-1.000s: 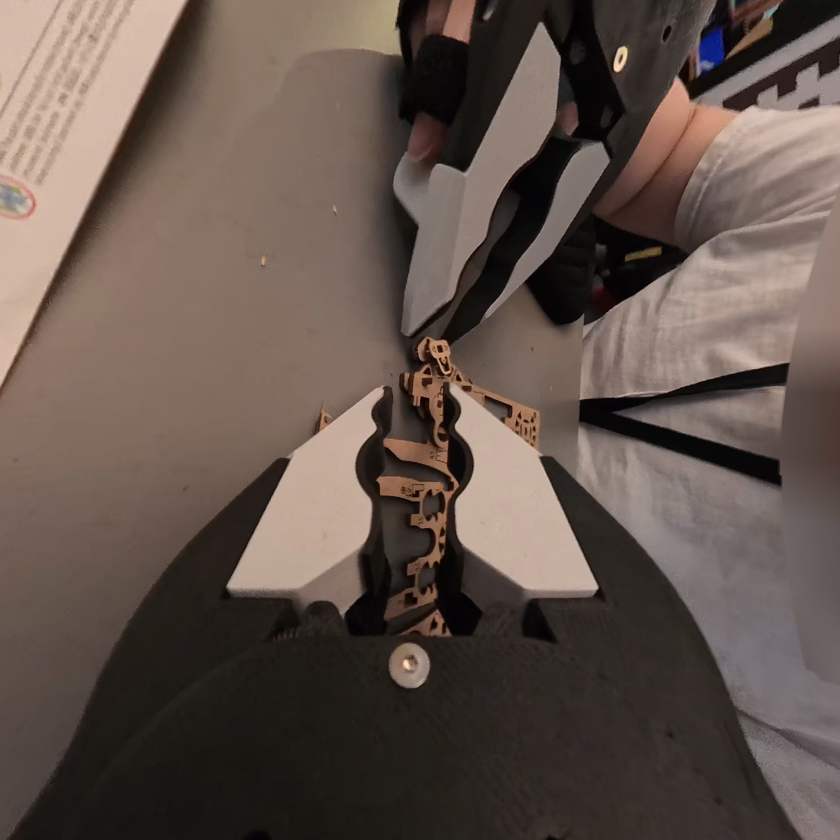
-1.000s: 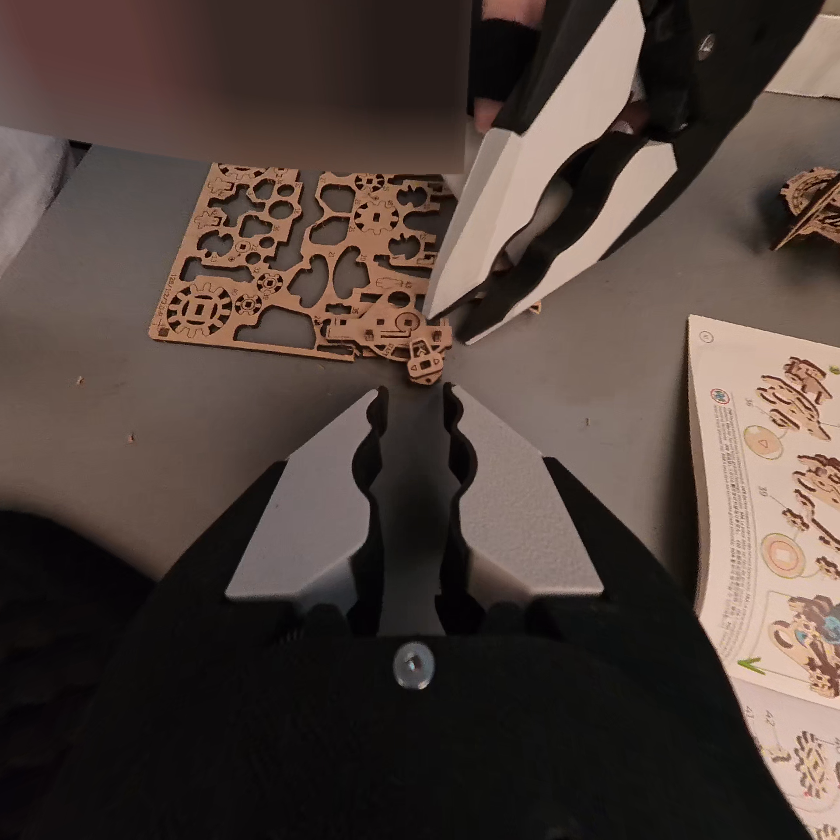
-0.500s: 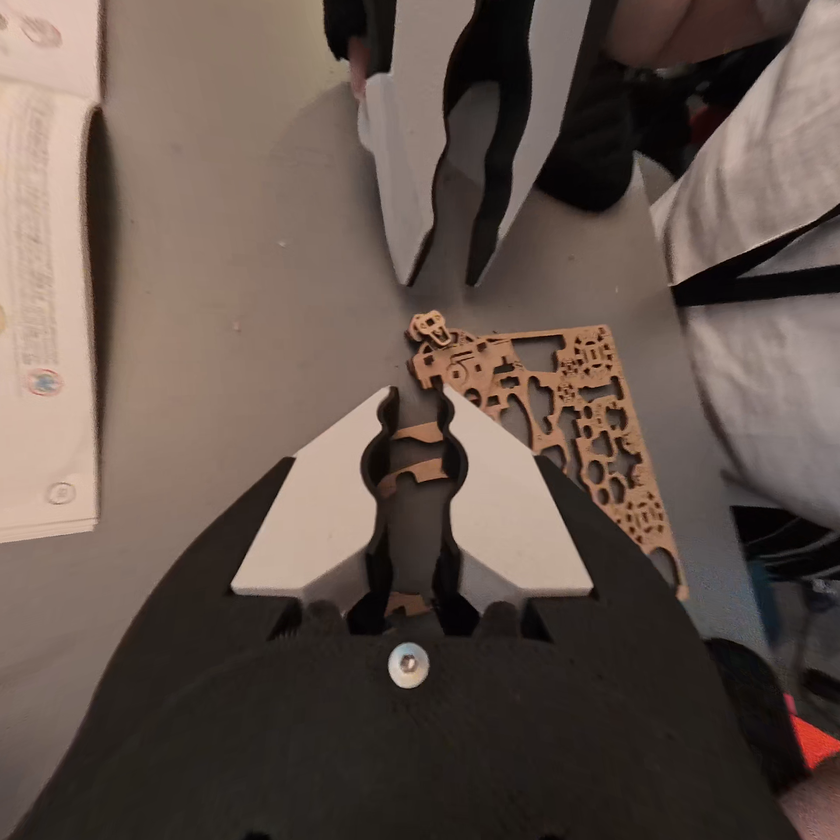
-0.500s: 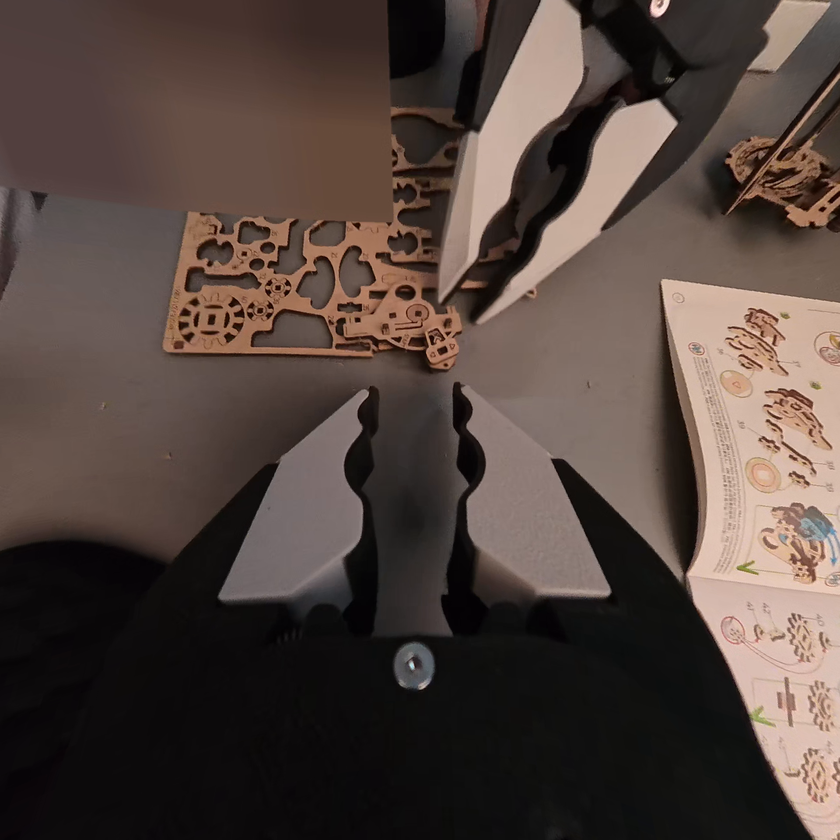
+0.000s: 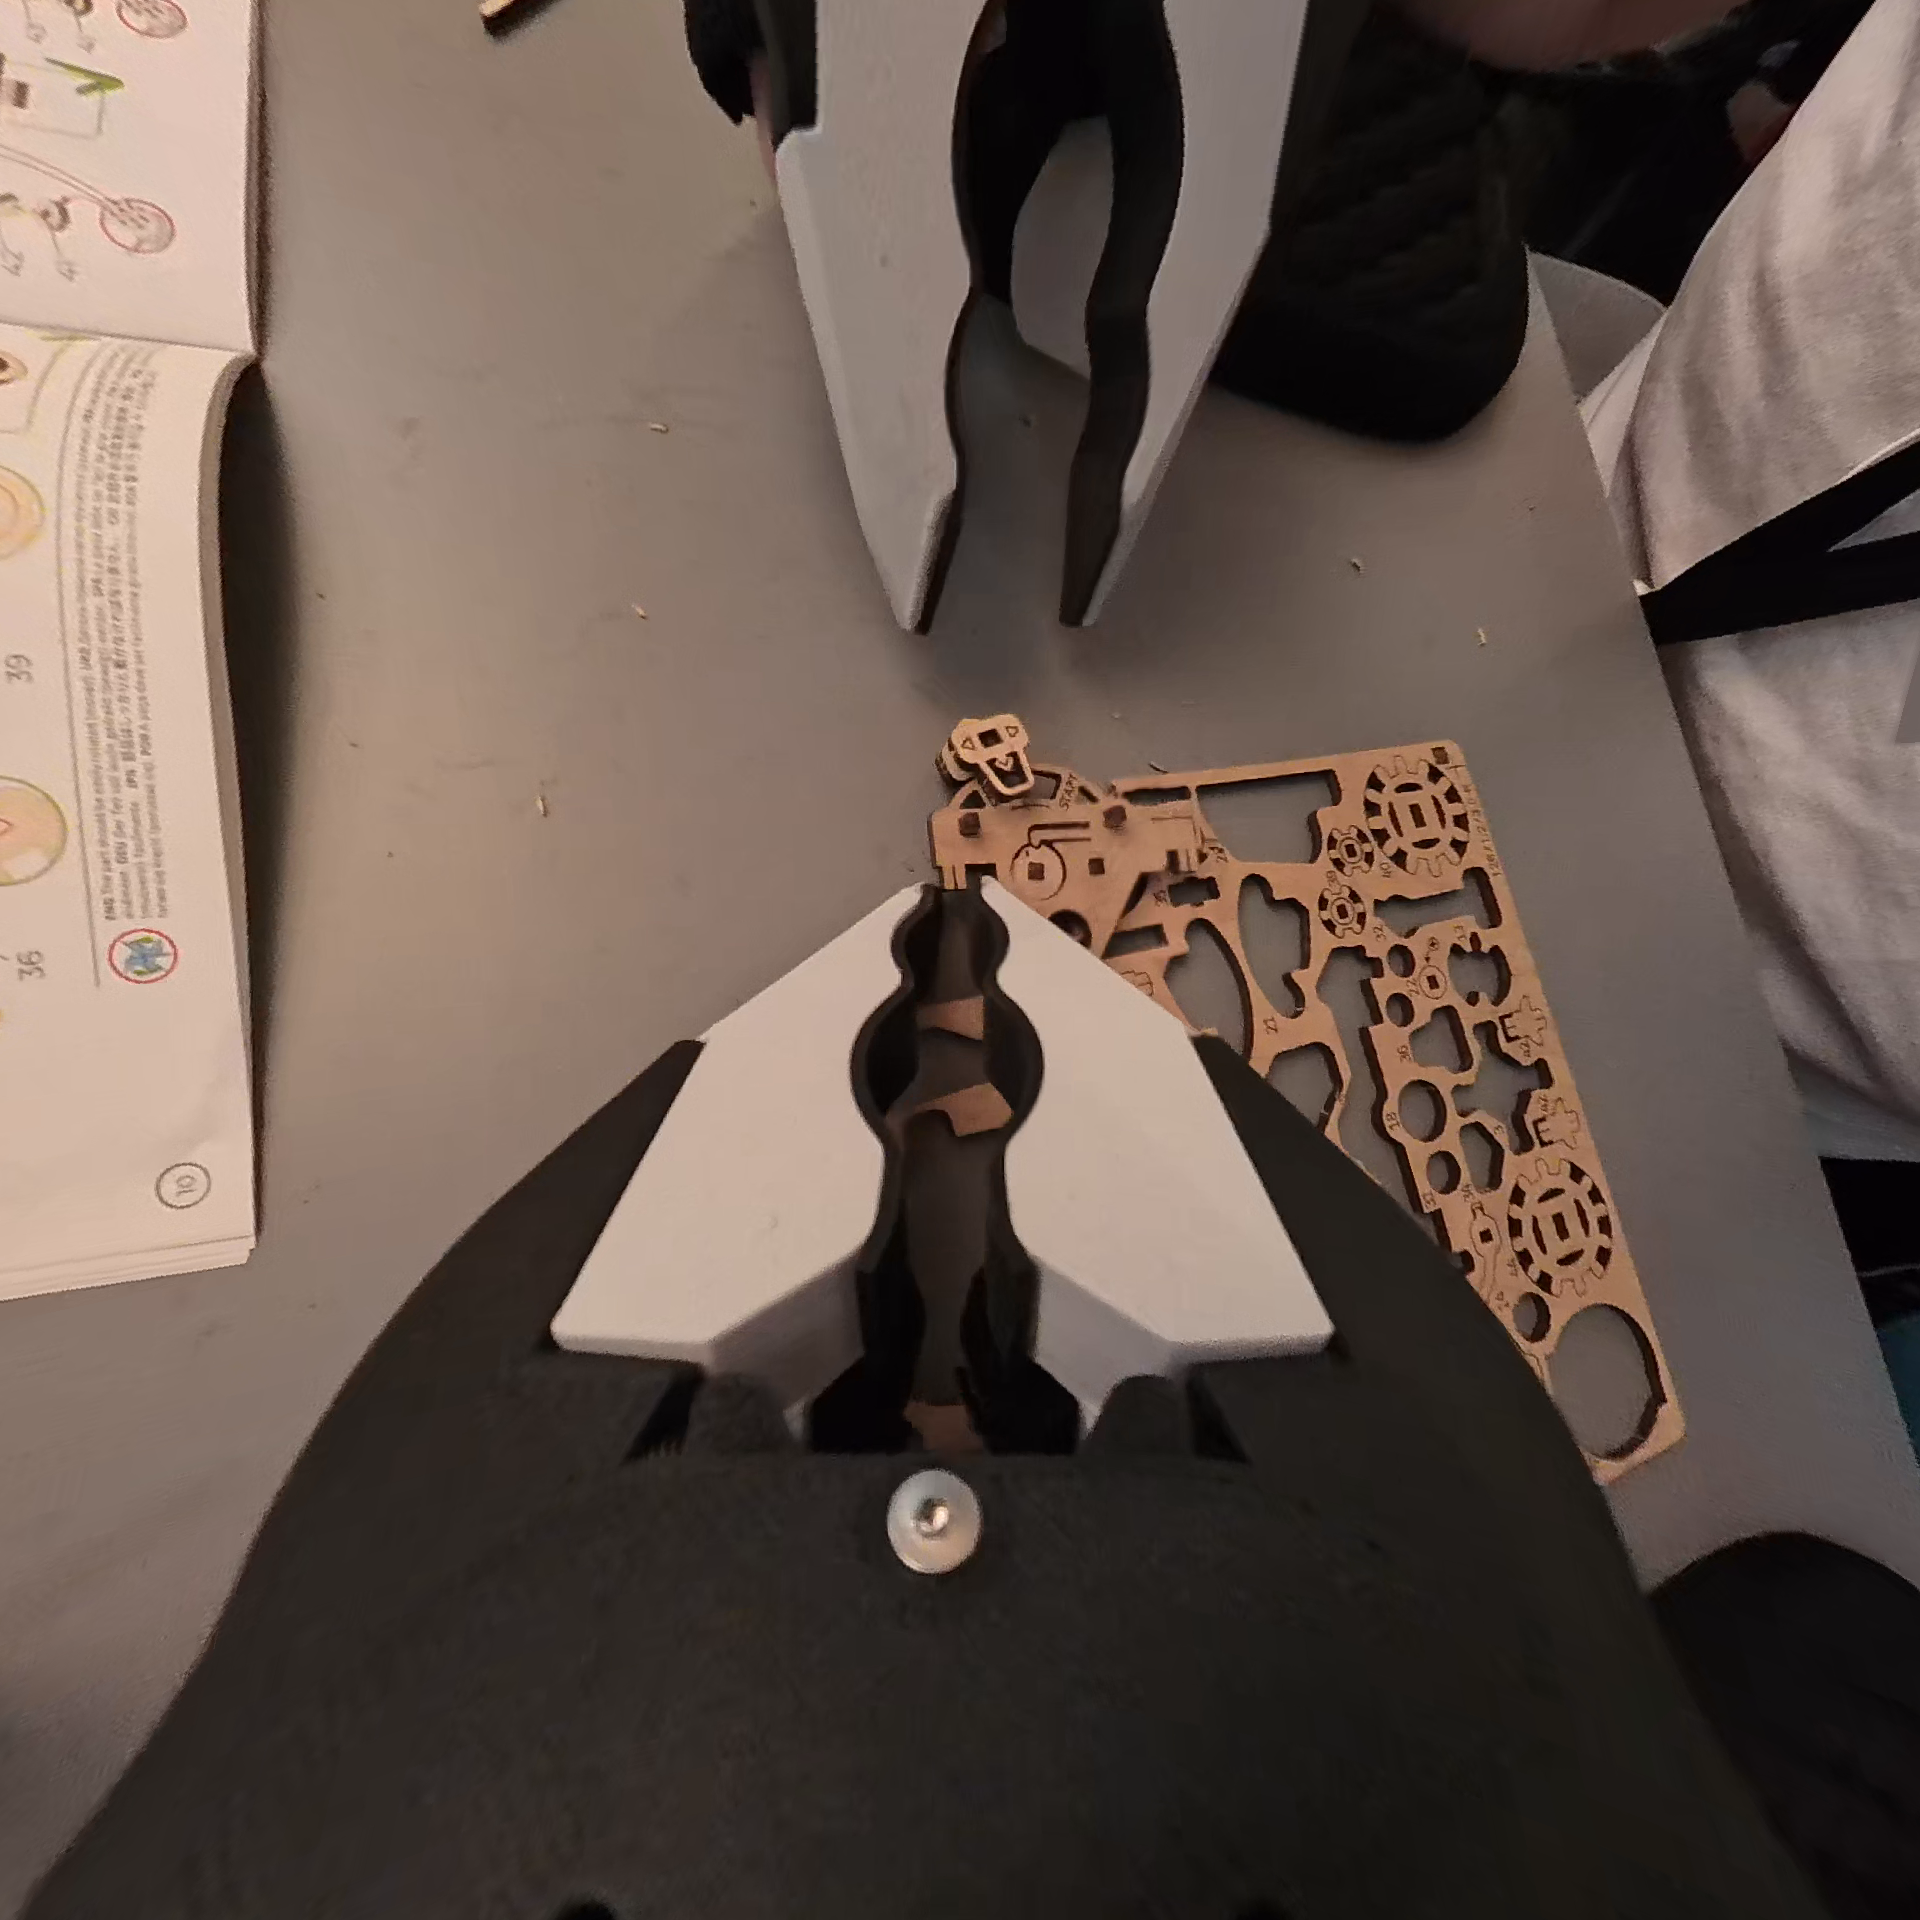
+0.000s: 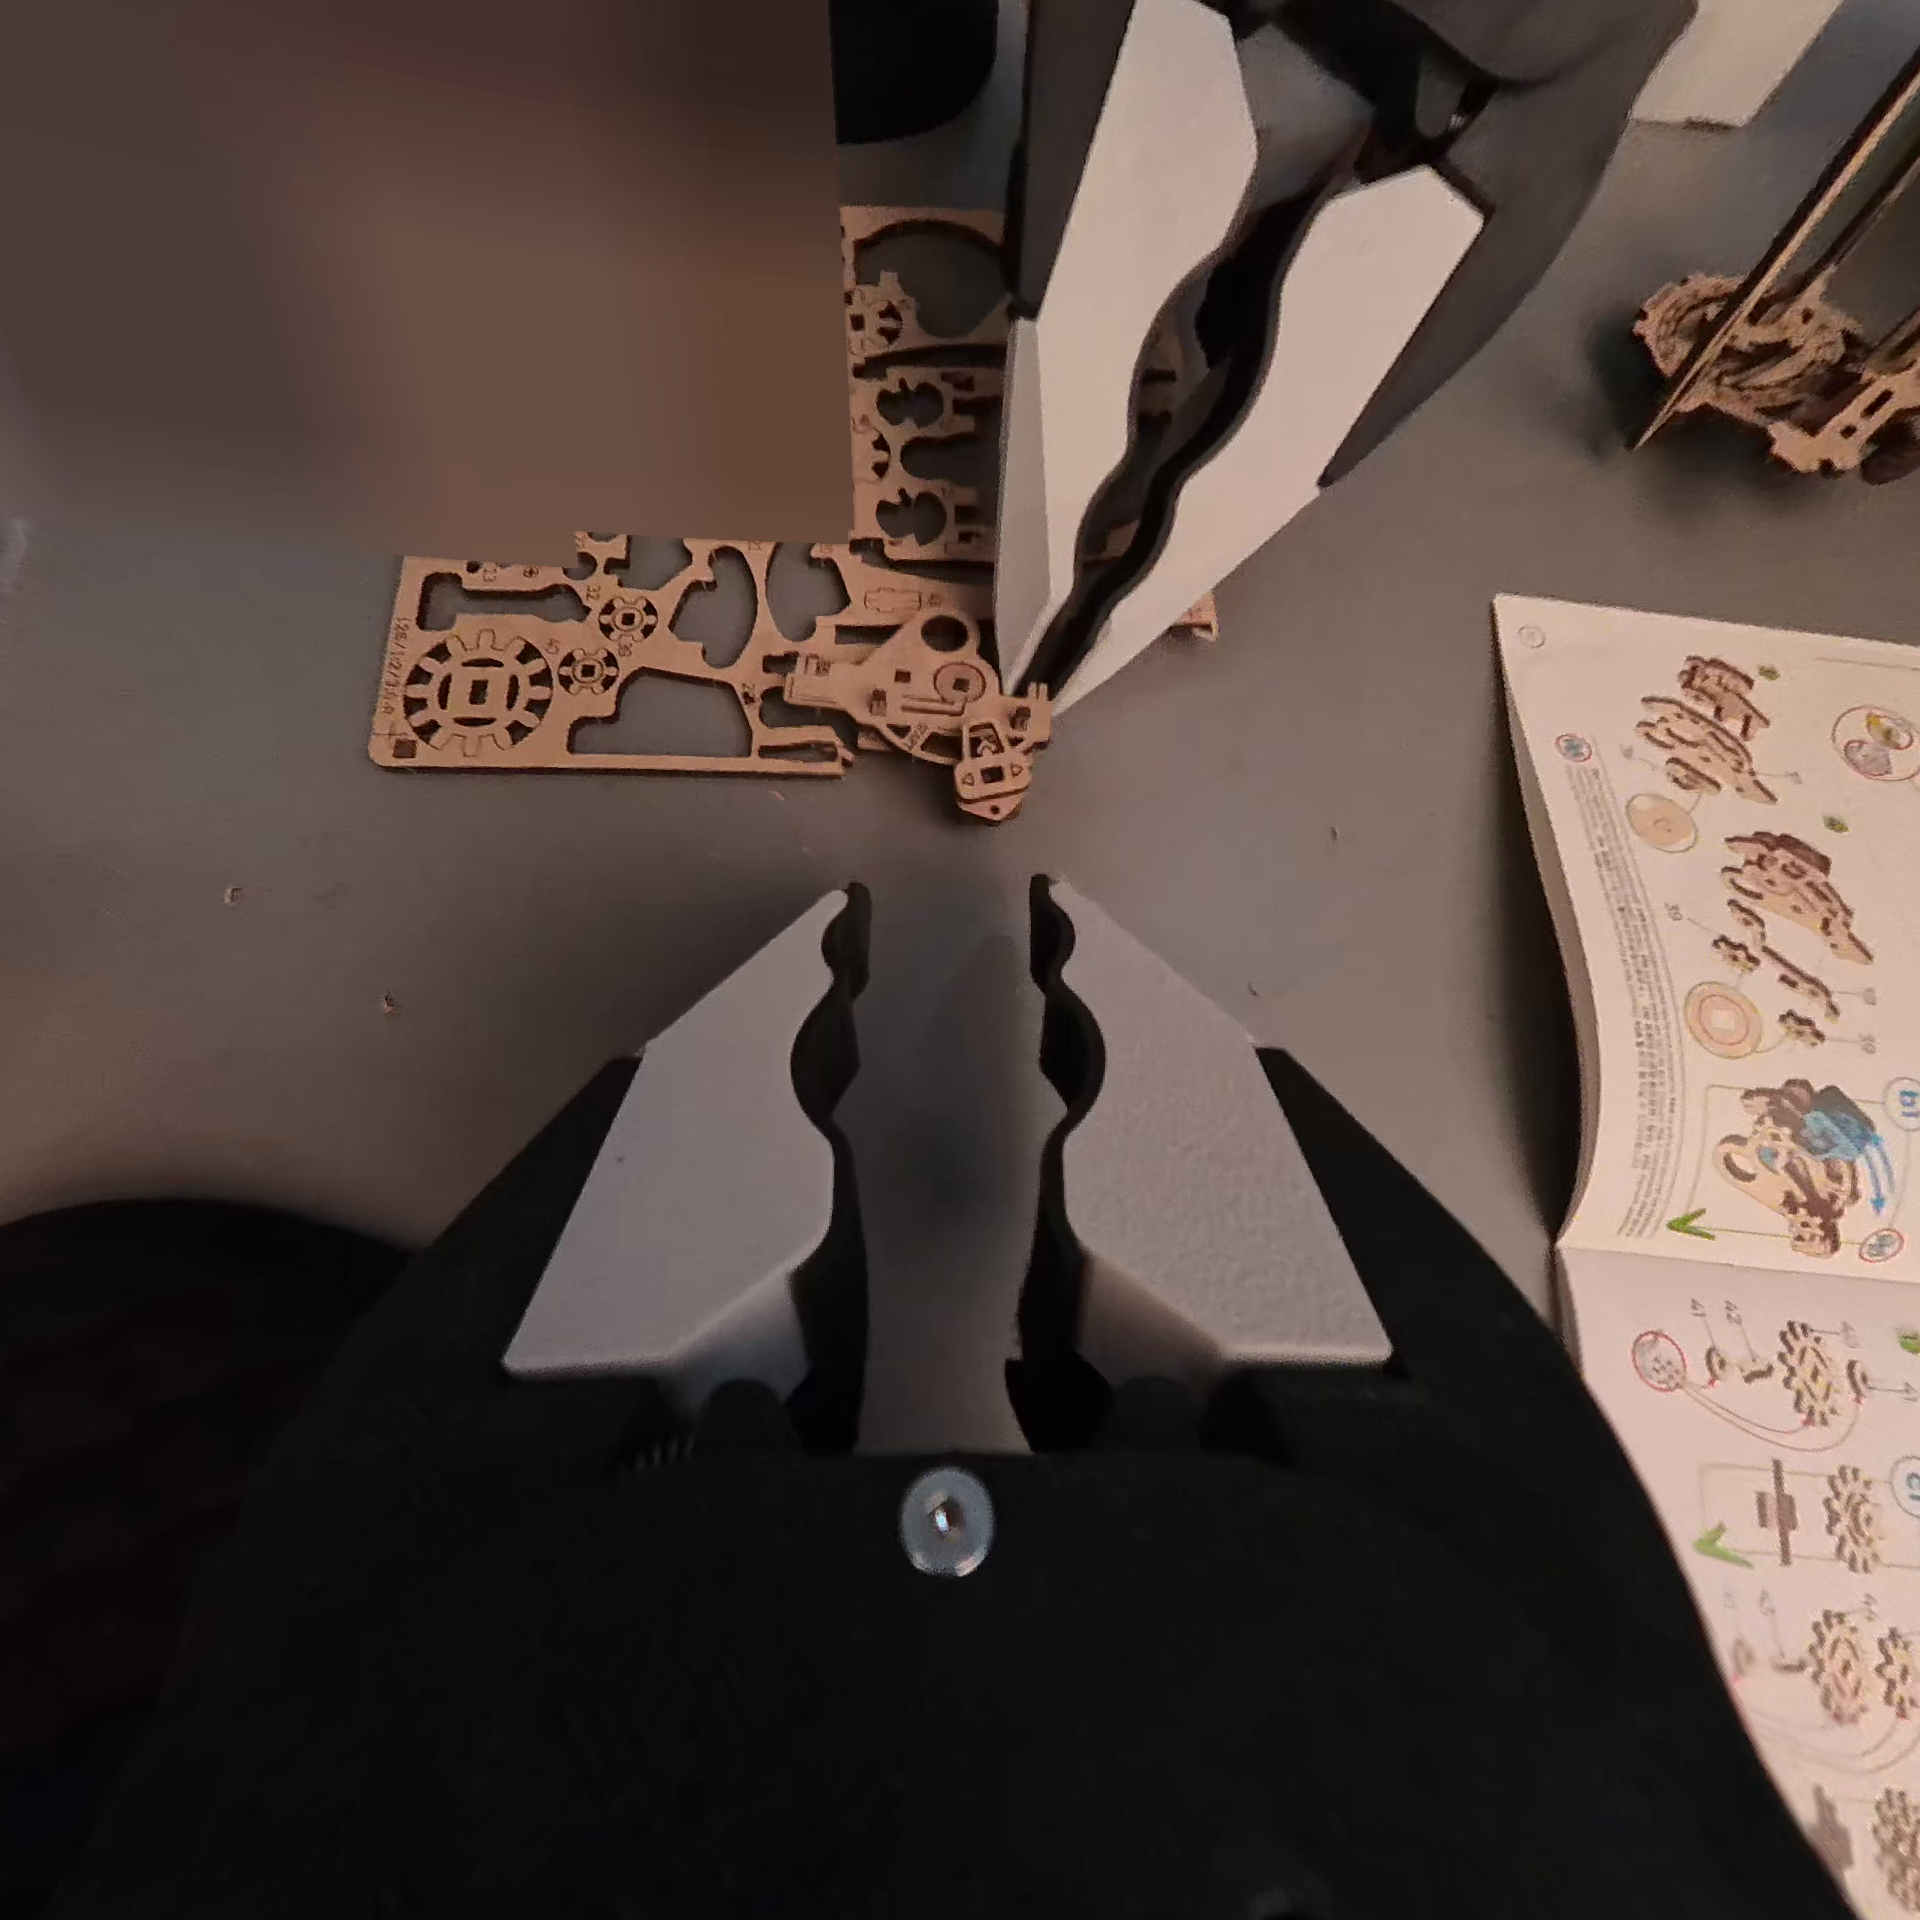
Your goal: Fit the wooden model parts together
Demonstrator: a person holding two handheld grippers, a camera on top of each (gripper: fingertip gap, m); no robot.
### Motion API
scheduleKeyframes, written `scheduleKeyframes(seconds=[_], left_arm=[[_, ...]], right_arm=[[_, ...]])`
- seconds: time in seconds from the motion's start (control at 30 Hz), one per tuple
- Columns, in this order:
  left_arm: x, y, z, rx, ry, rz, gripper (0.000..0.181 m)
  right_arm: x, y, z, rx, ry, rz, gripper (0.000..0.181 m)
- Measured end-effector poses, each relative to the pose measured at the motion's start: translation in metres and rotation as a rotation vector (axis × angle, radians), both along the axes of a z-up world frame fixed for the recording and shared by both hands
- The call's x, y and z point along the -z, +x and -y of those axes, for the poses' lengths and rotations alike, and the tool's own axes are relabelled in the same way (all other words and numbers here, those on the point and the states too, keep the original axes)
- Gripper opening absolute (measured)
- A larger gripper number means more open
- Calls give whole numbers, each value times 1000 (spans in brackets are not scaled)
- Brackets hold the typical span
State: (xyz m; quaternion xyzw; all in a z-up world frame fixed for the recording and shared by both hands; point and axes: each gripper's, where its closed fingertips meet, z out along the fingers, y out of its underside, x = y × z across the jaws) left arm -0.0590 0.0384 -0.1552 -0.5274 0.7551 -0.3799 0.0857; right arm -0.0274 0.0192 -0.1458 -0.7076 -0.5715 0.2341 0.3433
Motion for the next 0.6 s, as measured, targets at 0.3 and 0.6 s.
scheduleKeyframes(seconds=[0.3,0.6], left_arm=[[-18,5,-5,-55,205,135,3],[-41,12,0,-61,293,252,3]], right_arm=[[-35,5,-20,224,-494,-384,32],[-25,-4,-15,247,-849,-446,49]])
